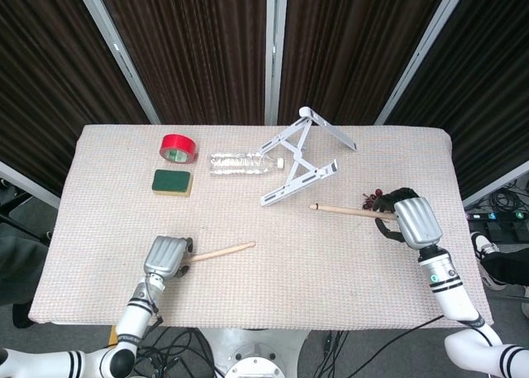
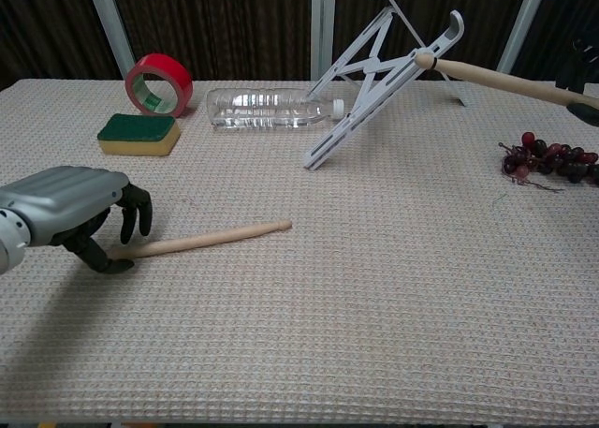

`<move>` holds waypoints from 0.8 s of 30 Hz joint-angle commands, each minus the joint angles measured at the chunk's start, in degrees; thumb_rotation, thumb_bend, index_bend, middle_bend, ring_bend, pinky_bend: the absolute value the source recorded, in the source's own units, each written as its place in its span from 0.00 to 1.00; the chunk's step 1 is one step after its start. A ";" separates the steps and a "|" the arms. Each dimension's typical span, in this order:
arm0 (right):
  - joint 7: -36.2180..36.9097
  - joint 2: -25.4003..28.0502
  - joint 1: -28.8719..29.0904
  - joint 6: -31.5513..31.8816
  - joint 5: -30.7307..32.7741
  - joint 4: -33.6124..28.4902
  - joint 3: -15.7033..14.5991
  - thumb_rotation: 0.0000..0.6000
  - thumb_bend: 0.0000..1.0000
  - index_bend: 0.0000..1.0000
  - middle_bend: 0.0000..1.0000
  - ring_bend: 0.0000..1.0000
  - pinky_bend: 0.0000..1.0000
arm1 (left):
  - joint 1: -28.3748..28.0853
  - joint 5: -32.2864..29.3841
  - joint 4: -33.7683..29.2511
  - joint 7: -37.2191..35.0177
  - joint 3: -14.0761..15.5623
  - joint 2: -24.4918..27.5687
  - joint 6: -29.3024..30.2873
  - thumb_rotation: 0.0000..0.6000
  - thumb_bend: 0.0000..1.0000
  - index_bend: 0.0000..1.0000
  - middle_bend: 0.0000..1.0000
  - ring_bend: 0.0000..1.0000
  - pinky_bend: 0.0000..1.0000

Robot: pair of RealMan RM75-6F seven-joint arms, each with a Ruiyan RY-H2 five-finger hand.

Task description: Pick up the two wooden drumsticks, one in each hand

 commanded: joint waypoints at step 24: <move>0.66 -1.06 0.04 -0.59 0.14 1.62 -0.50 1.00 0.71 0.60 0.60 0.38 0.30 | -2.32 -2.51 1.48 0.75 1.38 -0.73 0.24 1.00 0.31 0.48 0.56 0.76 0.78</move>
